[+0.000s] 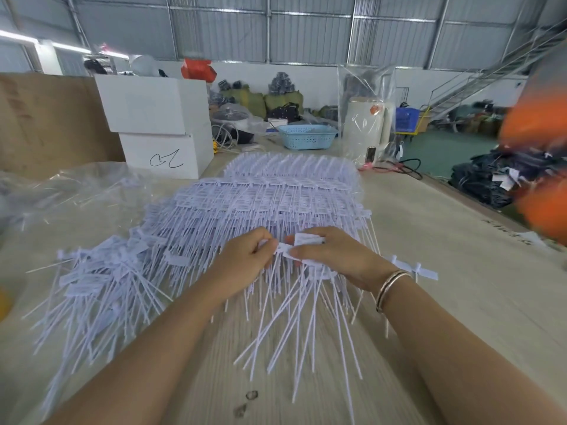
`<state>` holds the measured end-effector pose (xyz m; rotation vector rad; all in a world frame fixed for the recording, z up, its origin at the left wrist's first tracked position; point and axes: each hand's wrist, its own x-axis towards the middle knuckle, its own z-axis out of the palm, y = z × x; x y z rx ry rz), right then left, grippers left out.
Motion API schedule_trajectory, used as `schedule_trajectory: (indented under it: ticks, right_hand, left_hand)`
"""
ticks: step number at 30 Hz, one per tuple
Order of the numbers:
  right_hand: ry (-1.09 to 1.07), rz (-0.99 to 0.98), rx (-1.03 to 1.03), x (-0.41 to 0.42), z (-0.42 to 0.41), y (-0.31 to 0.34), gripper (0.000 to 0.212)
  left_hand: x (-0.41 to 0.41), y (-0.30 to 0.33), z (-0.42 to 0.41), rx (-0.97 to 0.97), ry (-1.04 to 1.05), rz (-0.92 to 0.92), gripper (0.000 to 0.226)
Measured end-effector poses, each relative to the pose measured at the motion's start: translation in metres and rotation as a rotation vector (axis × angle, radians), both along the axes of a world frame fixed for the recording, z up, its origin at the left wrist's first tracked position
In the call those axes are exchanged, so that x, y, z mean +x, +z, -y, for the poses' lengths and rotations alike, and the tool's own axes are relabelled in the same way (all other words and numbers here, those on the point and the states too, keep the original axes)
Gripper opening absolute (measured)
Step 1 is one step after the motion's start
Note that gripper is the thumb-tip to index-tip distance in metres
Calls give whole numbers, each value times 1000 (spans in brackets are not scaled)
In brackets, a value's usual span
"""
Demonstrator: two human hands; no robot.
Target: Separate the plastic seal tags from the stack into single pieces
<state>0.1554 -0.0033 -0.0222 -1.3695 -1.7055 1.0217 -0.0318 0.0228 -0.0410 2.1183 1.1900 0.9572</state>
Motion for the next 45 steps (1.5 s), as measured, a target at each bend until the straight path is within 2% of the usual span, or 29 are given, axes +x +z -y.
schedule_trajectory:
  ticks: [3, 5, 9, 11, 14, 22, 25, 27, 29, 32, 37, 39, 42, 45]
  right_hand:
    - [18, 104, -60, -1, 1, 0, 33]
    - [13, 75, -82, -2, 2, 0, 42]
    - [18, -21, -48, -7, 4, 0, 25]
    - [19, -93, 4, -12, 5, -1, 17]
    - [3, -217, 75, -19, 4, 0, 28]
    - [-66, -340, 230, -20, 4, 2, 31]
    - [-70, -269, 222, -14, 1, 6, 31]
    - [-42, -225, 188, -10, 0, 8, 25]
    - [-15, -213, 153, -7, -1, 9, 28]
    - [-12, -188, 139, -12, -1, 9, 31]
    - [-66, -149, 207, -26, 1, 15, 15]
    - [-139, -157, 232, -31, -2, 15, 17]
    - [-336, -62, 325, -38, -9, 11, 21]
    - [-463, -19, 376, -42, -14, 12, 25]
  left_hand:
    - [4, -1, 3, 16, 0, -51, 22]
    - [6, -1, 4, 11, 14, -48, 22]
    - [9, 2, 6, -33, 22, 77, 26]
    - [11, 2, 9, -142, 24, 242, 26]
    - [17, 2, 11, -339, -2, 585, 27]
    - [15, 9, 3, -688, 104, 1130, 22]
    - [4, 10, -5, -665, 79, 1090, 25]
    - [0, 11, -7, -560, 74, 941, 26]
    - [1, 11, -5, -430, 91, 770, 26]
    - [14, 10, 2, -353, 132, 566, 34]
    - [35, 13, 13, -541, 143, 607, 45]
    - [39, 14, 12, -626, 70, 651, 58]
    - [44, 17, 12, -672, -24, 736, 68]
    - [43, 13, 19, -651, -194, 523, 109]
